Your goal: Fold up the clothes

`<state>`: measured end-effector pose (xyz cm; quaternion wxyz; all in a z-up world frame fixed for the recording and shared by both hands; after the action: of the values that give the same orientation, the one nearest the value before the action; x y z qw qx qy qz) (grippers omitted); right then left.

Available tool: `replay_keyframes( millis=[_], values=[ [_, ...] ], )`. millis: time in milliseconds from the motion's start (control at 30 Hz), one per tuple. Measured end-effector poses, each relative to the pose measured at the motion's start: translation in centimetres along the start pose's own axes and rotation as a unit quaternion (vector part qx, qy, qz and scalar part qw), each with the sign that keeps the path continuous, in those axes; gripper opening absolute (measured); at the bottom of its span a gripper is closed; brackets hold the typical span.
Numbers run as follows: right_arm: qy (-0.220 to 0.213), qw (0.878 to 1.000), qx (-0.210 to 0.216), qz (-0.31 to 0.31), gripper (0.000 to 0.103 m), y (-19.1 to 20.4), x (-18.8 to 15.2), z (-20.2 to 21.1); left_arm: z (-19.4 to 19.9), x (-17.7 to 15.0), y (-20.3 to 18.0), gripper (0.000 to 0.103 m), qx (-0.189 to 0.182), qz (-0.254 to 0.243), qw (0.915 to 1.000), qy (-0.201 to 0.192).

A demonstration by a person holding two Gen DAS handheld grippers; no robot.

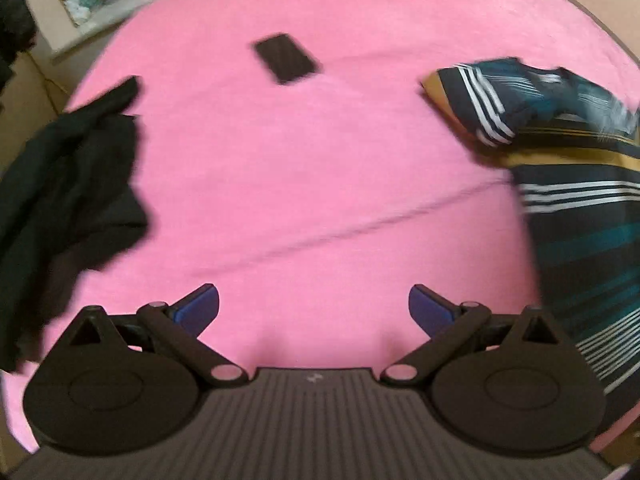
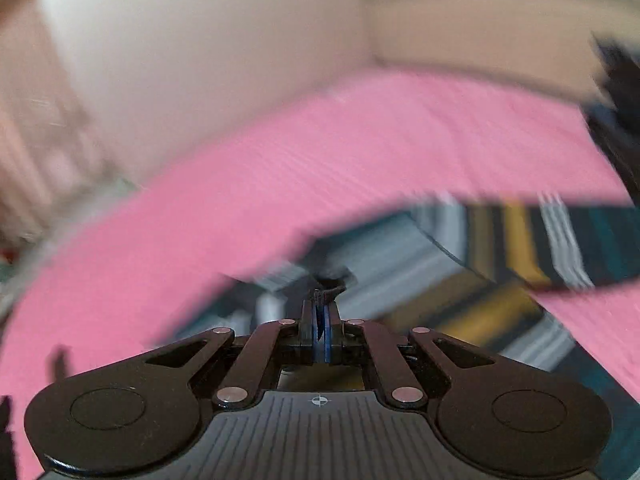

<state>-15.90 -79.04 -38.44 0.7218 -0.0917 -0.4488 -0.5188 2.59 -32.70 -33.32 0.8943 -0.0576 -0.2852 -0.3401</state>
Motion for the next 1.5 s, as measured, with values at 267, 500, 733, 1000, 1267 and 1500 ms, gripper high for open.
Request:
replay_keyframes(
  millis=[267, 500, 733, 1000, 1267, 1500],
  values=[
    [0.054, 0.995, 0.076, -0.027, 0.001, -4.7, 1.2, -3.2, -0.4, 2.4, -15.5, 0.1, -0.047, -0.046, 0.9977, 0.013],
    [0.022, 0.997, 0.042, -0.069, 0.002, -10.5, 3.0, -2.0, -1.9, 5.4, -20.8, 0.1, -0.072, -0.093, 0.993, 0.007],
    [0.083, 0.994, 0.005, -0.069, 0.002, -14.4, -0.8, -3.2, -4.4, 6.2, -23.1, 0.1, -0.08, -0.139, 0.987, 0.015],
    [0.089, 0.99, -0.015, -0.107, 0.003, -19.0, -0.4, -0.6, -6.5, 8.6, -26.5, 0.1, -0.101, -0.182, 0.978, -0.001],
    [0.007, 0.979, -0.109, -0.171, 0.088, -31.8, 3.9, 3.4, -7.3, 9.3, -34.6, 0.1, -0.147, -0.237, 0.9603, -0.013],
    [-0.069, 0.928, -0.175, -0.321, 0.082, -46.1, 6.2, 5.7, -7.8, 8.1, -41.5, 0.1, -0.176, -0.283, 0.9427, -0.014]
  ],
)
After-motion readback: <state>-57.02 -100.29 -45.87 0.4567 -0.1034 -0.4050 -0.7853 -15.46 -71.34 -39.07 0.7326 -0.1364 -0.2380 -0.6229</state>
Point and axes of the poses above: each gripper's, at about its wrist camera, not at the fingertips, and z roughly against the way its jaws point, y to its left, x to its top, the point moved 10 cm from there along -z, roughly the way its jaws point, and after that the axes turned 9 degrees about -y, right-handed, at the moved point
